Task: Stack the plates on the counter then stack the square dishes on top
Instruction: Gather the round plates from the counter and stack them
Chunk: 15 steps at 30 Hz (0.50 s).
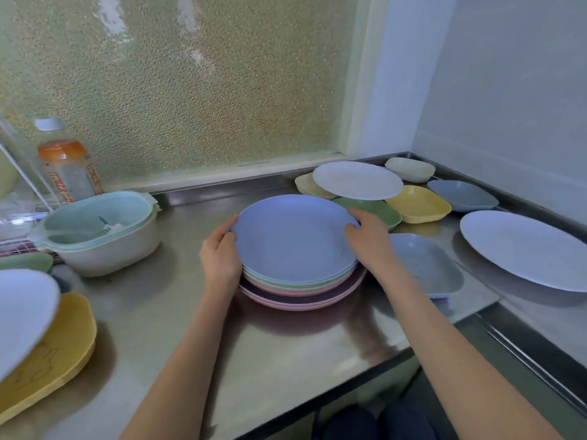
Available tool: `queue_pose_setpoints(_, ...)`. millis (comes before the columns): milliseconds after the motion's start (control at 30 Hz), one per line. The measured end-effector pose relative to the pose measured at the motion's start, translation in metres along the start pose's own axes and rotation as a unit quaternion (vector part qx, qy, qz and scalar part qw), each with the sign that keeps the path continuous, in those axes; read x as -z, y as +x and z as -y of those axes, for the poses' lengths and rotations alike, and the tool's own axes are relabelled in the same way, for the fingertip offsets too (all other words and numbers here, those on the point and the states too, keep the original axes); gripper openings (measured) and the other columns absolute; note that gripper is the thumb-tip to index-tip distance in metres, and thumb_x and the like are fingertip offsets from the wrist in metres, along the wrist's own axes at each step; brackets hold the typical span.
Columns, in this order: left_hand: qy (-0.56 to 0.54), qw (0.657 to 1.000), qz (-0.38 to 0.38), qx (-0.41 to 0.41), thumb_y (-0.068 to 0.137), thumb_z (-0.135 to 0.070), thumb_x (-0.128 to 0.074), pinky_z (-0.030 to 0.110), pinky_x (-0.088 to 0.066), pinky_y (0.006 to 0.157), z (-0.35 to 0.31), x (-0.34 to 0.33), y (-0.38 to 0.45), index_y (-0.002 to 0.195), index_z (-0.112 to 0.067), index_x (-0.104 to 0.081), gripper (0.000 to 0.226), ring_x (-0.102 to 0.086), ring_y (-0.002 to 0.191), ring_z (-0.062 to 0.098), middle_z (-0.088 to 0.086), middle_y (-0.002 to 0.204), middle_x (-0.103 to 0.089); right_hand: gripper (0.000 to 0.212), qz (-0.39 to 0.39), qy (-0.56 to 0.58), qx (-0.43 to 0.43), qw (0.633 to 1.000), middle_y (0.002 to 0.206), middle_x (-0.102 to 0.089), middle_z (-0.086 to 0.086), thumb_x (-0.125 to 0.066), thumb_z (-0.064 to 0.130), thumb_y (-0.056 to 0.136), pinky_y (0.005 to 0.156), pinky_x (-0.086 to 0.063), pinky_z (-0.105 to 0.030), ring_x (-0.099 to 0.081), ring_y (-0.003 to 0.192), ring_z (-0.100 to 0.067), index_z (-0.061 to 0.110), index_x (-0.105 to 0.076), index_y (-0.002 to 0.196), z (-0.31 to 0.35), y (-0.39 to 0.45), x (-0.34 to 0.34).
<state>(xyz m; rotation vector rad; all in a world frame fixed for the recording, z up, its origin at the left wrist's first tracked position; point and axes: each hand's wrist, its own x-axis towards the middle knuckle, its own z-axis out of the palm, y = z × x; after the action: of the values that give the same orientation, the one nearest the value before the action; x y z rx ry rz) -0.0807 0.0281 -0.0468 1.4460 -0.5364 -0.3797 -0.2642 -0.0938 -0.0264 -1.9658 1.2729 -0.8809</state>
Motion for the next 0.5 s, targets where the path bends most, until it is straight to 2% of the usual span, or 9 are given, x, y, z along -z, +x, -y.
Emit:
queue_pose_setpoints(100,-0.011,1.0,0.005,0.008,0.087,0.002,-0.039,0.022,-0.041,0.09,0.003,0.0,0.004,0.121,-0.009,-0.063,0.043,-0.057,0.104,0.012,0.0,0.114,-0.065,0.038,-0.028,0.013,0.031,0.999,0.11,-0.064,-0.011,-0.041,0.014,0.086,0.086,-0.04,-0.032,-0.055,0.103,-0.025,0.002,-0.06,0.117,-0.003,0.006,0.003)
queue_pose_setpoints(233,-0.027,0.999,0.012,0.015,0.087,0.0,-0.041,0.029,-0.044,0.097,0.008,0.002,0.004,0.119,-0.013,-0.064,0.041,-0.059,0.109,0.014,0.0,0.117,-0.066,0.044,-0.115,-0.044,0.065,0.99,0.134,-0.053,-0.013,-0.041,0.001,0.089,0.098,-0.037,-0.033,-0.049,0.122,-0.028,0.005,-0.048,0.133,-0.01,0.043,0.02)
queue_pose_setpoints(300,-0.033,0.999,0.01,0.018,0.086,-0.001,-0.042,0.03,-0.046,0.095,0.008,0.001,0.005,0.116,-0.016,-0.066,0.041,-0.061,0.106,0.015,0.001,0.113,-0.068,0.05,-0.075,-0.117,0.068,0.988,0.14,-0.047,-0.014,-0.042,0.001,0.089,0.102,-0.037,-0.04,-0.043,0.128,-0.032,0.008,-0.04,0.138,-0.018,0.07,0.023)
queue_pose_setpoints(400,-0.044,0.999,0.013,0.028,0.085,0.0,-0.042,0.026,-0.047,0.086,0.009,0.0,0.008,0.113,-0.017,-0.068,0.042,-0.063,0.099,0.012,-0.002,0.109,-0.069,0.057,0.053,-0.28,0.041,0.958,0.151,-0.033,-0.007,-0.044,0.011,0.091,0.112,-0.02,-0.053,-0.021,0.141,-0.027,0.018,-0.027,0.145,-0.03,0.101,0.015)
queue_pose_setpoints(433,-0.046,0.998,0.016,0.029,0.085,0.0,-0.041,0.026,-0.047,0.086,0.009,0.0,0.008,0.114,-0.017,-0.068,0.043,-0.063,0.099,0.01,-0.003,0.109,-0.069,0.055,0.071,-0.329,0.035,0.941,0.151,-0.032,-0.004,-0.043,0.014,0.092,0.112,-0.015,-0.056,-0.019,0.142,-0.025,0.021,-0.027,0.145,-0.033,0.108,0.011)
queue_pose_setpoints(500,-0.05,0.998,0.017,0.031,0.085,0.001,-0.041,0.025,-0.047,0.086,0.01,0.0,0.009,0.115,-0.016,-0.067,0.043,-0.063,0.1,0.009,-0.005,0.11,-0.069,0.05,0.059,-0.39,0.043,0.918,0.146,-0.041,-0.004,-0.04,0.012,0.093,0.113,-0.01,-0.057,-0.029,0.138,-0.023,0.025,-0.036,0.14,-0.036,0.116,0.006)
